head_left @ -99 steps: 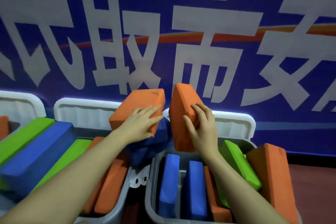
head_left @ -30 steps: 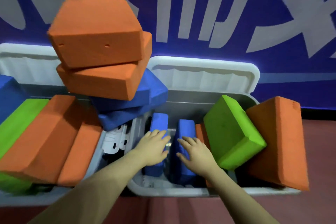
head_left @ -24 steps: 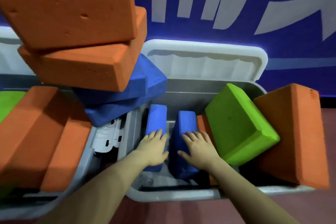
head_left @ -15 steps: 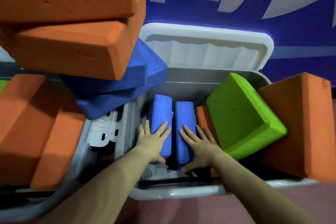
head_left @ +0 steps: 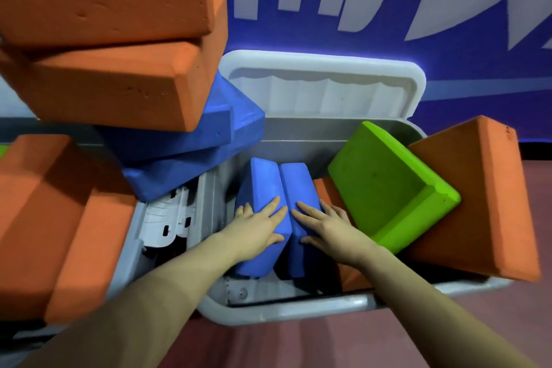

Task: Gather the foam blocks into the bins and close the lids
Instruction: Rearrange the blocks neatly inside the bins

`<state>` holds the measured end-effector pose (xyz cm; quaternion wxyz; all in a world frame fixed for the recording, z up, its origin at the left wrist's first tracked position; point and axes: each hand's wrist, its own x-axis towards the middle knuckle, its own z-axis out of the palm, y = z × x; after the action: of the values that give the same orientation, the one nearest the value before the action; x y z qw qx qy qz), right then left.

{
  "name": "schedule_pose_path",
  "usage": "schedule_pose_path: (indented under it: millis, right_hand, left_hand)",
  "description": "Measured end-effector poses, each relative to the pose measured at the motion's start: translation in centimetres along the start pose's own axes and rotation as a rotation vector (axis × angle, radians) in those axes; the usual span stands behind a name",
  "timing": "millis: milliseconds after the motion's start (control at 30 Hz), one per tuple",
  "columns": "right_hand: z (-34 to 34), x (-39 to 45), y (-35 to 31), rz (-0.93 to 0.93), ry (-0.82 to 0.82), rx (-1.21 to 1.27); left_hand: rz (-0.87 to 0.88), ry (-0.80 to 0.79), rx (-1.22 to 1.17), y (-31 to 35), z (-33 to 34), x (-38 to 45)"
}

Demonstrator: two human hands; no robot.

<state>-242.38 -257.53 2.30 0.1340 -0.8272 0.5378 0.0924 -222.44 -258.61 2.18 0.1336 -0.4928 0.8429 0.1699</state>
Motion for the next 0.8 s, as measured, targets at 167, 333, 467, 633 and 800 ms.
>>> schedule_pose_path:
  millis: [167, 333, 467, 633, 800]
  right_hand:
    - [-0.7, -0.2, 0.1, -0.076, 0.251, 0.322]
    - [-1.5, -0.2, -0.7, -0.085, 0.434, 0.289]
    - [-1.6, 1.3, -1.8, 0.029, 0.607, 0.037]
    - [-1.1, 2.1, -2.2, 0.148, 0.831, -0.075]
    - [-0.6, 1.4, -2.5, 0.169, 0.87, -0.007]
  left_hand:
    - [0.055, 0.198, -0.087, -0.5, -1.3, -1.1]
    - [0.083, 0.512, -0.136, -1.0, -1.7, -2.2]
    - [-0.077, 0.586, 0.073, -0.8, -1.7, -1.5]
    - [-0.098, 0.379, 0.037, -0.5, -1.6, -1.7]
    - [-0.062, 0.412, 0.227, -0.6, -1.6, -1.6]
